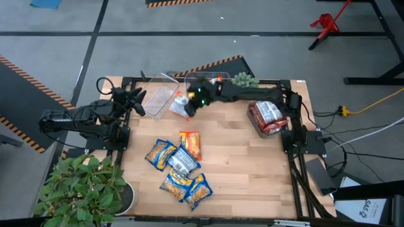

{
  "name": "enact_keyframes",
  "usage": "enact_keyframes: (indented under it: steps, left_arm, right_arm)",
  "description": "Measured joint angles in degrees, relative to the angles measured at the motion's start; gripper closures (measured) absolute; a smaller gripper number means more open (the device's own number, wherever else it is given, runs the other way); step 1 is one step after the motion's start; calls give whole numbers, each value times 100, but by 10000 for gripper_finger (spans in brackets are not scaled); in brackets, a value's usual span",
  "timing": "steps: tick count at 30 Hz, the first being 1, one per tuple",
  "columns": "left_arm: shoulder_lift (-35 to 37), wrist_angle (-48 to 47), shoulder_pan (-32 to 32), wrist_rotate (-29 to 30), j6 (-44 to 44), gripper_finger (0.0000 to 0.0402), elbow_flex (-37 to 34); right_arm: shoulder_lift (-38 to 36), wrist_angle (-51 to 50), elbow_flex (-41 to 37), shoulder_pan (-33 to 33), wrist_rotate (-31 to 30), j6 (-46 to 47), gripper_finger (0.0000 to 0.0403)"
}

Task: Sort Maruchan noodles
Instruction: Put the orange noodle pack into the right transparent bin

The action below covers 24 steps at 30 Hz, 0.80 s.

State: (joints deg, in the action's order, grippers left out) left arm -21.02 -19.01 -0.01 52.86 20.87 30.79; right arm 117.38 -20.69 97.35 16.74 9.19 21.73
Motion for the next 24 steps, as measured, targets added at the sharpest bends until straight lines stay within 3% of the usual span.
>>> enact_keyframes:
  steps: [6,10,18,24]
  left_arm:
    - [0,-115,0,0,-1,274,0]
    - [0,-134,0,0,-1,274,0]
    - [0,-163,0,3,-44,274,0]
    - [0,-226,0,51,-45,274,0]
  right_arm:
    - [-22,-1217,1512,419,-573,-362,369]
    - [-24,-1848,1899,769,-959,-148,369]
    - [-24,-2261,1208,1142,-895,655,363]
    - [-22,-1233,343,1139,-903,1277,365]
